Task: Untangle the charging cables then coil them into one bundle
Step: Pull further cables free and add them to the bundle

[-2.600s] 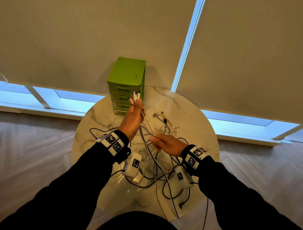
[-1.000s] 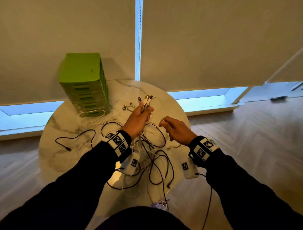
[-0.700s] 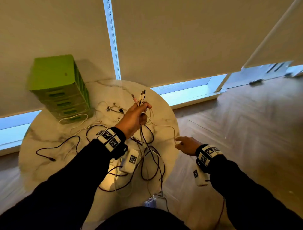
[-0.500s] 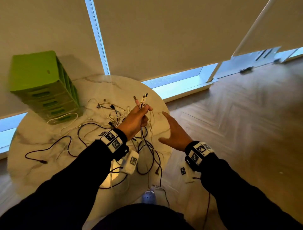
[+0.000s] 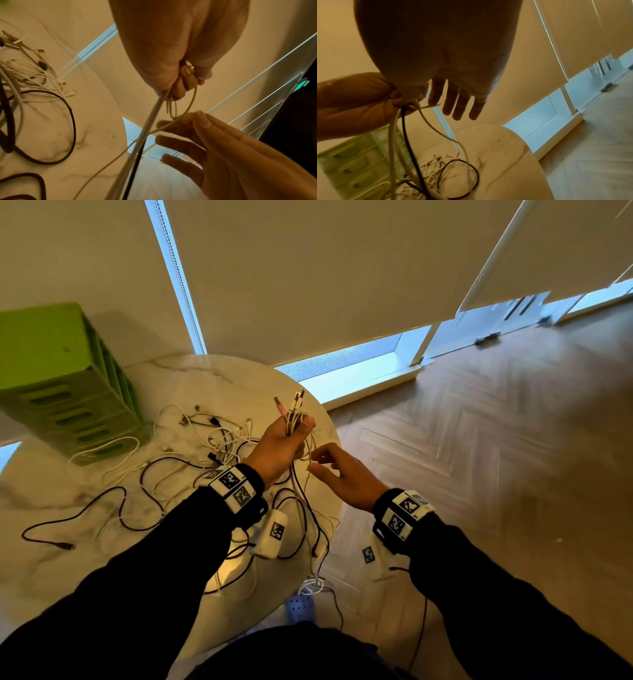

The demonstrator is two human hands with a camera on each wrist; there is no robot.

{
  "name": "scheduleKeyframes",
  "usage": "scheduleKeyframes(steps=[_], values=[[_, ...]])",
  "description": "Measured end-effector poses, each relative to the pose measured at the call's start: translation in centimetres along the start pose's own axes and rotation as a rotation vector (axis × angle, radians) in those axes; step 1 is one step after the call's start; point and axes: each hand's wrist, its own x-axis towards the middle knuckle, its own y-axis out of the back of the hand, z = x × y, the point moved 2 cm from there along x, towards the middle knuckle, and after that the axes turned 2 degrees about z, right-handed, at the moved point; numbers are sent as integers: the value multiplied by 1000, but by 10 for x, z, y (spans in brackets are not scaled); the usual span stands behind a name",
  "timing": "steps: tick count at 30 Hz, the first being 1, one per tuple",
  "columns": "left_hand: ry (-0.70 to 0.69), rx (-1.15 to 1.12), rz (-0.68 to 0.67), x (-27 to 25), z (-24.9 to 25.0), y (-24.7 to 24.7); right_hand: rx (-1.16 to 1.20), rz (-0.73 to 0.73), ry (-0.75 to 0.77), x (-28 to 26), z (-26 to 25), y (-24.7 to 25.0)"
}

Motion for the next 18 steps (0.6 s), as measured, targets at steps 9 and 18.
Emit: scheduleKeyframes(steps=[9,18], values=[[6,-13,107,-6,0,17,-11,121,-29,5,-7,15],[93,-435,92,-7,0,24,-686,-427,-500,-12,59,27]])
